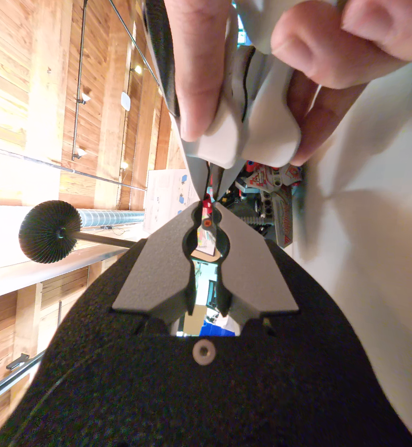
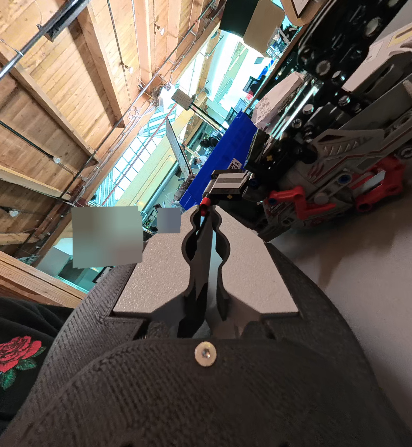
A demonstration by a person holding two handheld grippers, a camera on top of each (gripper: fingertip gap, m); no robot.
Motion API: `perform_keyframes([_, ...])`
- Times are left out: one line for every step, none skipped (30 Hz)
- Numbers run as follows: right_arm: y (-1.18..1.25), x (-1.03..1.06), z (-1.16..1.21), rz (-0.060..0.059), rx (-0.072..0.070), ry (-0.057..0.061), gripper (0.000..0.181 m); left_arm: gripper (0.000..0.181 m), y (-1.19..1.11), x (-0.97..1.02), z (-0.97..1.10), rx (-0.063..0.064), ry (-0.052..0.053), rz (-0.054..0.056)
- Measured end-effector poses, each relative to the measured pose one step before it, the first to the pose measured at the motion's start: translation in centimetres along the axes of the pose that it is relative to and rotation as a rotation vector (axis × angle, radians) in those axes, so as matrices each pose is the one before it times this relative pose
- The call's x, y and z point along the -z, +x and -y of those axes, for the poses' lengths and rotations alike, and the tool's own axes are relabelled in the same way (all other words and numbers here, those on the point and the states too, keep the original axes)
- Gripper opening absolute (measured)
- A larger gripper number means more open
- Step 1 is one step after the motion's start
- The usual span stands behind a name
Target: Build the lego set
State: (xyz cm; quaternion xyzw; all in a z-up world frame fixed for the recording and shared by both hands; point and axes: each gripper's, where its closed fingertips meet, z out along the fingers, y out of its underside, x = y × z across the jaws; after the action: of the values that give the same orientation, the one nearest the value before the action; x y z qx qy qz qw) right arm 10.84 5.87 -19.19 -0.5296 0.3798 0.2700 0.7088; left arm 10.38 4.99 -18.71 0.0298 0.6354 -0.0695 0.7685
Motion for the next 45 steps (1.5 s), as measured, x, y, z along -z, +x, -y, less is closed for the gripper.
perform_keyframes([-0.016, 0.007, 0.019, 0.0062, -0.0136, 0.0060, 0.007, 0.004, -0.010, 0.004, -0.015, -0.0040, 0.0012, 0.0014])
perform_keyframes([0.016, 0.018, 0.032, 0.0026, -0.0097, 0.0052, 0.009, 0.004, 0.034, 0.020, -0.020, -0.0020, 0.0000, -0.0009])
perform_keyframes([0.001, 0.002, 0.053, 0.0012, -0.0053, 0.0048, 0.011, 0.004, 0.037, 0.005, -0.004, -0.0032, 0.0013, -0.0002])
perform_keyframes([-0.142, 0.011, 0.125, 0.0089, -0.0077, 0.0097, 0.013, 0.004, 0.045, 0.013, 0.013, -0.0041, 0.0017, -0.0005])
perform_keyframes([-0.090, -0.010, 0.014, 0.0064, -0.0062, 0.0028, 0.013, 0.004, 0.034, 0.006, 0.020, -0.0030, 0.0001, -0.0004])
perform_keyframes([0.058, -0.052, -0.118, -0.0030, 0.0008, -0.0058, 0.012, 0.004, 0.062, 0.013, 0.023, -0.0025, 0.0009, -0.0016])
perform_keyframes([0.009, -0.049, -0.067, -0.0010, 0.0034, -0.0013, 0.010, 0.004, 0.051, 0.002, -0.053, -0.0018, -0.0034, -0.0013])
perform_keyframes([0.062, -0.034, 0.018, -0.0050, -0.0060, 0.0032, 0.009, 0.004, 0.009, 0.004, -0.005, -0.0032, 0.0012, 0.0012])
perform_keyframes([0.063, -0.012, 0.017, -0.0018, -0.0057, 0.0030, 0.007, 0.004, -0.010, 0.005, 0.018, -0.0016, 0.0012, 0.0011])
perform_keyframes([0.036, -0.016, 0.001, 0.0002, -0.0048, 0.0026, 0.006, 0.004, 0.078, -0.016, -0.015, -0.0002, -0.0007, -0.0025])
perform_keyframes([0.036, -0.014, 0.014, -0.0015, -0.0017, 0.0045, 0.006, 0.004, 0.044, 0.010, 0.040, -0.0056, 0.0042, 0.0001])
perform_keyframes([-0.029, -0.023, 0.012, 0.0001, 0.0043, 0.0035, 0.006, 0.004, 0.009, 0.037, 0.088, -0.0066, 0.0077, 0.0021])
perform_keyframes([-0.016, -0.024, 0.023, -0.0022, 0.0075, 0.0024, 0.006, 0.004, 0.065, 0.073, 0.253, 0.0004, 0.0195, -0.0015])
perform_keyframes([0.087, 0.015, 0.105, -0.0089, 0.0082, 0.0060, 0.006, 0.002, 0.081, 0.163, 0.533, 0.0089, 0.0389, -0.0058])
perform_keyframes([0.099, 0.013, 0.118, -0.0084, 0.0105, 0.0054, 0.006, 0.002, -0.025, 0.220, 0.540, 0.0190, 0.0382, -0.0055])
perform_keyframes([0.070, 0.025, 0.050, -0.0061, 0.0109, 0.0009, 0.004, 0.003, -0.156, 0.170, 0.363, 0.0325, 0.0271, -0.0109])
perform_keyframes([-0.040, 0.005, 0.005, -0.0003, 0.0098, -0.0016, 0.006, 0.005, -0.218, 0.097, 0.119, 0.0585, 0.0174, -0.0245])
perform_keyframes([-0.022, 0.005, -0.024, -0.0033, 0.0124, -0.0006, 0.006, 0.010, -0.333, 0.042, -0.074, 0.0790, 0.0119, -0.0301])
perform_keyframes([0.018, 0.010, 0.005, -0.0068, 0.0132, 0.0034, 0.006, 0.014, -0.375, 0.001, -0.072, 0.0872, 0.0236, -0.0395])
perform_keyframes([-0.027, 0.007, -0.007, -0.0040, 0.0125, 0.0027, 0.006, 0.022, -0.543, 0.001, -0.266, 0.0988, 0.0226, -0.0473])
perform_keyframes([0.009, 0.001, -0.005, -0.0062, 0.0140, 0.0010, 0.006, 0.027, -0.845, -0.058, -0.613, 0.1266, 0.0069, -0.0545])
perform_keyframes([0.039, -0.012, -0.039, -0.0089, 0.0160, -0.0003, 0.006, 0.030, -0.801, -0.070, -0.862, 0.1528, -0.0081, -0.0879])
perform_keyframes([-0.005, -0.022, -0.080, -0.0080, 0.0174, -0.0004, 0.006, 0.035, -0.980, -0.067, -1.043, 0.1723, -0.0239, -0.0980])
perform_keyframes([-0.043, -0.074, -0.128, -0.0059, 0.0171, -0.0015, 0.006, 0.036, -0.806, -0.060, -1.008, 0.1719, -0.0326, -0.1190])
perform_keyframes([-0.036, -0.108, -0.107, -0.0058, 0.0120, -0.0005, 0.006, 0.038, -0.414, -0.031, -0.671, 0.1538, -0.0235, -0.1452])
perform_keyframes([-0.052, -0.108, -0.097, -0.0025, 0.0056, -0.0010, 0.006, 0.045, -0.558, 0.003, -0.170, 0.1319, -0.0007, -0.1221])
perform_keyframes([-0.057, -0.073, -0.063, -0.0006, 0.0039, 0.0001, 0.006, 0.047, -0.412, -0.029, -0.013, 0.0990, 0.0031, -0.1082])
perform_keyframes([-0.012, -0.039, -0.027, -0.0014, 0.0020, 0.0004, 0.006, 0.047, 0.117, -0.130, -0.206, 0.0586, -0.0107, -0.1227])
perform_keyframes([0.064, 0.007, 0.078, -0.0056, 0.0001, 0.0051, 0.006, 0.046, -0.381, -0.256, -0.306, 0.0415, -0.0223, -0.0623])
perform_keyframes([0.082, 0.035, 0.197, -0.0058, -0.0011, 0.0116, 0.006, 0.050, -0.634, -0.363, -0.535, 0.0172, -0.0367, -0.0084])
perform_keyframes([0.103, 0.048, 0.186, -0.0061, -0.0023, 0.0109, 0.006, 0.051, 0.237, -0.487, -0.829, -0.0275, -0.0494, -0.0318])
perform_keyframes([0.057, 0.000, 0.032, -0.0017, -0.0026, 0.0011, 0.006, 0.051, 0.223, -0.544, -0.768, -0.0369, -0.0440, -0.0048])
perform_keyframes([0.023, -0.030, -0.073, -0.0012, -0.0014, -0.0056, 0.006, 0.052, -0.008, -0.570, -0.620, -0.0376, -0.0351, 0.0258])
perform_keyframes([0.053, 0.023, 0.093, -0.0057, 0.0031, 0.0086, 0.006, 0.052, 0.112, -0.567, -0.372, -0.0356, -0.0214, 0.0236])
perform_keyframes([0.075, 0.045, 0.129, -0.0084, 0.0042, 0.0104, 0.006, 0.053, 0.066, -0.455, -0.136, -0.0240, -0.0065, 0.0282])
perform_keyframes([0.057, 0.001, -0.013, -0.0052, 0.0018, -0.0006, 0.006, 0.053, -0.172, -0.325, -0.087, -0.0136, -0.0062, 0.0420])
perform_keyframes([-0.019, -0.033, -0.083, 0.0004, 0.0018, -0.0040, 0.006, 0.053, -0.070, -0.167, 0.075, -0.0110, 0.0050, 0.0334])
perform_keyframes([-0.014, -0.023, -0.059, -0.0013, 0.0011, -0.0005, 0.006, 0.041, 0.118, -0.030, 0.270, -0.0051, 0.0188, 0.0197])
perform_keyframes([-0.072, -0.023, -0.007, 0.0018, 0.0031, 0.0042, 0.006, 0.040, 0.014, -0.015, 0.130, 0.0081, 0.0105, 0.0211])
perform_keyframes([0.015, -0.021, -0.153, -0.0035, 0.0016, -0.0052, 0.006, 0.040, -0.002, -0.016, -0.083, 0.0189, -0.0021, 0.0150])
perform_keyframes([0.000, -0.019, -0.061, -0.0012, -0.0014, 0.0009, 0.006, 0.040, 0.032, 0.032, -0.057, 0.0244, 0.0015, 0.0086])
perform_keyframes([0.012, 0.001, 0.045, -0.0010, -0.0032, 0.0076, 0.006, 0.040, 0.012, -0.013, 0.001, 0.0291, 0.0061, 0.0100])
perform_keyframes([0.006, 0.013, 0.078, -0.0011, -0.0022, 0.0075, 0.006, 0.039, 0.023, -0.024, 0.033, 0.0306, 0.0084, 0.0103])
perform_keyframes([0.011, 0.041, 0.100, -0.0016, 0.0009, 0.0074, 0.006, 0.039, 0.034, -0.026, 0.041, 0.0227, 0.0074, 0.0098])
perform_keyframes([0.014, 0.039, 0.063, -0.0016, 0.0019, 0.0043, 0.006, 0.039, 0.007, -0.042, 0.036, 0.0159, 0.0043, 0.0127])
